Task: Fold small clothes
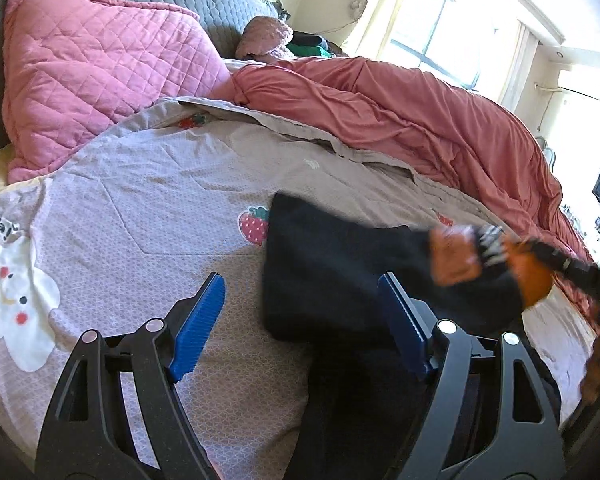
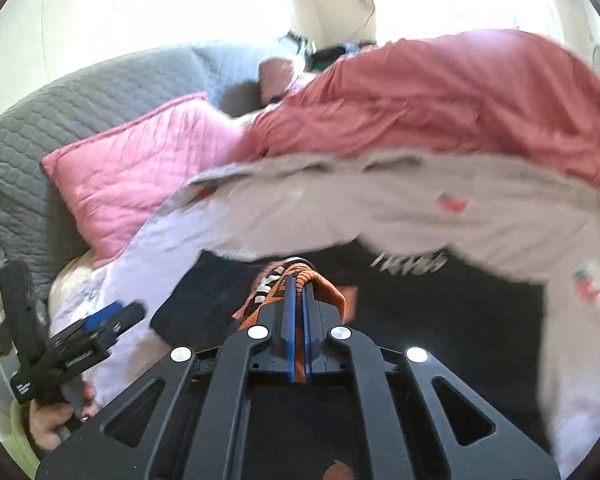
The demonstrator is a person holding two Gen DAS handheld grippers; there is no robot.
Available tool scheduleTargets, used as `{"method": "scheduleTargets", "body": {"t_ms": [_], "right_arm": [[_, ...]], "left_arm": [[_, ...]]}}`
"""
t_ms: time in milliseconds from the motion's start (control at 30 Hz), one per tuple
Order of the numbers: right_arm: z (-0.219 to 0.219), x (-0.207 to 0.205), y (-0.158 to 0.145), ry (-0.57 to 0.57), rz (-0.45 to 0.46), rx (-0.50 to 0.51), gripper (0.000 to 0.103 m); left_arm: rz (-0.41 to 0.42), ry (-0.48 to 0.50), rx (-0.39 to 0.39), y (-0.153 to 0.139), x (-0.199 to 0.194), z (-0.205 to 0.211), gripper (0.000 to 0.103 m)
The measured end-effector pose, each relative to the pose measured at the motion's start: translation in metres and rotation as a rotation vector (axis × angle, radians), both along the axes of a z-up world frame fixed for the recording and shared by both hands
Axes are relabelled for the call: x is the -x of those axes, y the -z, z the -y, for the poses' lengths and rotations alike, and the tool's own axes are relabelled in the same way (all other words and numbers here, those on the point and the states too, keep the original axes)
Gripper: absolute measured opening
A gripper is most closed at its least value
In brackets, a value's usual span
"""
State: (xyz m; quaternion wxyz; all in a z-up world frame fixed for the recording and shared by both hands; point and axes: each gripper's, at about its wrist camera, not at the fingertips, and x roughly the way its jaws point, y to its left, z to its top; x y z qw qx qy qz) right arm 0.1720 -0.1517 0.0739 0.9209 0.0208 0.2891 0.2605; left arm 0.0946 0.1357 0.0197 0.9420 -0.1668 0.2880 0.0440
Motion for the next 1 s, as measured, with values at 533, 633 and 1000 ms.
{"method": "scheduleTargets", "body": {"t_ms": [533, 633, 1000], "right_arm": [[0.091, -0.055, 0.069, 0.209, -0.138, 0.198, 0.002], [0.093, -0.056, 0.079, 0.223, -0.161, 0.198, 0.002], [0.092, -0.06, 0.095, 0.222, -0.208, 0.267, 0.002]], "left_arm": [[-0.05, 0.073, -0.077, 0.005, -0.013, 0.025, 0.073], [-0.099, 0.115, -0.076, -0.002, -0.033, 0.04, 0.075], [-0.199, 0.216, -0.079, 0.023, -0.122, 0.088, 0.075]]}}
